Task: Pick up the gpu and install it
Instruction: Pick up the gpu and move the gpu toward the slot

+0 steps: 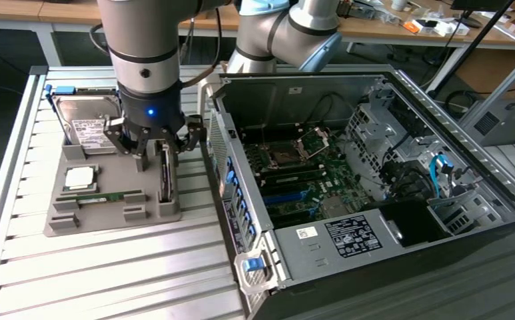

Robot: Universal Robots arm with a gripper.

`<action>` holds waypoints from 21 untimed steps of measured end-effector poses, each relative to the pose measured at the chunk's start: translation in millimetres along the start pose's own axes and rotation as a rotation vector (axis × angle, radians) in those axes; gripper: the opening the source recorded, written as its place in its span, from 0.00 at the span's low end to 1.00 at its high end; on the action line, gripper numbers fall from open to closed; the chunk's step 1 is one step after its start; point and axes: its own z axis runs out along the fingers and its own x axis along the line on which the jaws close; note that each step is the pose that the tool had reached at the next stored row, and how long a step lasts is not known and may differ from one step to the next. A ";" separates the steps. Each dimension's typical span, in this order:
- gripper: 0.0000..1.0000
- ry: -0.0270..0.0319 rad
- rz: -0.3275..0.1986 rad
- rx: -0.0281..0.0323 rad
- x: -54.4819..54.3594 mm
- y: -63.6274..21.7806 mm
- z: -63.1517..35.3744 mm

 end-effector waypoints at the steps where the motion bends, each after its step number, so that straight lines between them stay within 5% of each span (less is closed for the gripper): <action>1: 0.54 0.0001 0.000 0.0001 0.0 0.0 0.4; 21: 0.54 0.0001 0.000 0.0001 0.2 -0.4 8.6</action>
